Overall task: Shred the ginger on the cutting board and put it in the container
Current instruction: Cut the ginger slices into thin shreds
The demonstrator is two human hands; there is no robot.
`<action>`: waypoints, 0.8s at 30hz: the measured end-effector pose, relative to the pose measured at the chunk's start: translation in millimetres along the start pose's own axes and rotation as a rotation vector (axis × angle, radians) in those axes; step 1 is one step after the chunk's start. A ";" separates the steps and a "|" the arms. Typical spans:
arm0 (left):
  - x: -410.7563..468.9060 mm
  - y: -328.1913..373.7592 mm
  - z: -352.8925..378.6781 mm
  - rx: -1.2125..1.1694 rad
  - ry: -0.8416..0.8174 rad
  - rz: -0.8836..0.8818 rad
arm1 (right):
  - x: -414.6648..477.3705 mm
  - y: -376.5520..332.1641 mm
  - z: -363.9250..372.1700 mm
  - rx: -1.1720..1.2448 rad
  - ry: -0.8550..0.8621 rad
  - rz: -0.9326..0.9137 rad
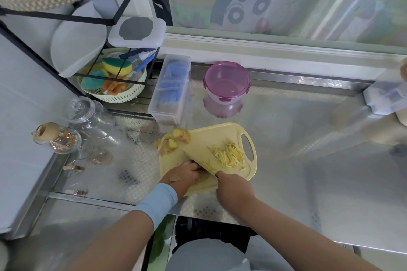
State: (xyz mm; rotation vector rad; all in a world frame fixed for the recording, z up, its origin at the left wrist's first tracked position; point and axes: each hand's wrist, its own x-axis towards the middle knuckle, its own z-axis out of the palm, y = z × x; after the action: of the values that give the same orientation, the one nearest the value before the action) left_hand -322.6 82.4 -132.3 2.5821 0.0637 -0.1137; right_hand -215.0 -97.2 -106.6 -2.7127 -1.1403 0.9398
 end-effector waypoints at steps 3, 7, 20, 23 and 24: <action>-0.2 0.0 3.2 0.082 -0.048 -0.011 | 3.8 -4.0 -1.2 0.009 -0.002 -0.004; -1.6 -7.1 5.4 0.041 -0.007 0.013 | -1.2 0.2 -3.9 0.014 0.009 -0.013; -3.6 -4.9 5.6 0.027 0.011 0.036 | 0.8 1.6 -1.6 0.011 -0.009 0.005; -2.8 -6.9 5.1 0.034 -0.028 -0.015 | -1.7 3.1 -3.4 0.019 0.008 -0.009; -2.7 -7.3 5.7 0.045 -0.008 -0.009 | -3.8 4.5 -3.2 0.021 0.020 -0.015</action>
State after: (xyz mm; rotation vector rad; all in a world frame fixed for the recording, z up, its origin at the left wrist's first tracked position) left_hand -326.1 85.5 -140.7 2.6268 0.0707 -0.1297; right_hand -212.4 -102.4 -103.2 -2.6871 -1.1396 0.9147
